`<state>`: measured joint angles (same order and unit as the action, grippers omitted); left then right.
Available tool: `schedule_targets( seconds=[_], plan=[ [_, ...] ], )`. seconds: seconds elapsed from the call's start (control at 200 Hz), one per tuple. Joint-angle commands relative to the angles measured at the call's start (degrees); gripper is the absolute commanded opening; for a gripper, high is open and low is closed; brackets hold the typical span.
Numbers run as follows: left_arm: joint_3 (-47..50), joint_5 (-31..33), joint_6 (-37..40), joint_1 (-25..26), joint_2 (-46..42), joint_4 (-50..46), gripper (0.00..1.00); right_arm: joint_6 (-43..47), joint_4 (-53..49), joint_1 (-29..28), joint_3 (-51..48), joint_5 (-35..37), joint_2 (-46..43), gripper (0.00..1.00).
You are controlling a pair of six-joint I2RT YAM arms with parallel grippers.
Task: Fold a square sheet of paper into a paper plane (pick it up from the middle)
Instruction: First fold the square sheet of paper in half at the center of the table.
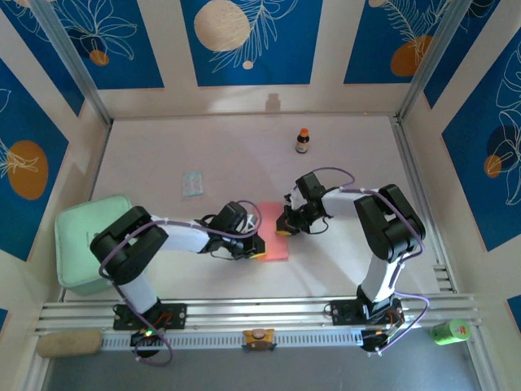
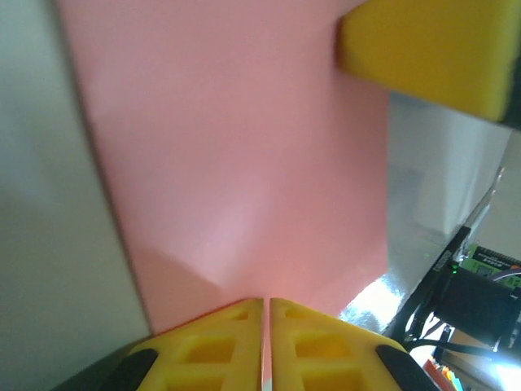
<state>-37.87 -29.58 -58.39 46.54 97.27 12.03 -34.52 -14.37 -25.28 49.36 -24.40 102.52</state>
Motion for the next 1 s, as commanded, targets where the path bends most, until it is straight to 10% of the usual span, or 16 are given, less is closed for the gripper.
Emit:
schedule_targets(
  seconds=[0.0, 0.72, 0.995],
  plan=[
    [2.3, 0.4, 2.4, 0.4, -0.2, -2.5, 0.12, -0.6, -4.4, 0.1, -2.1, 4.5, 0.3, 0.00],
    [-0.7, 12.9, 13.5, 4.4, -12.7, -23.6, 0.11, 1.0, -3.5, -0.8, -1.0, 2.5, 0.8, 0.00],
    [-0.4, 15.4, 9.8, -2.4, -21.2, -22.3, 0.20, 7.4, -3.8, -4.6, 3.2, -1.1, 0.0, 0.01]
  ],
)
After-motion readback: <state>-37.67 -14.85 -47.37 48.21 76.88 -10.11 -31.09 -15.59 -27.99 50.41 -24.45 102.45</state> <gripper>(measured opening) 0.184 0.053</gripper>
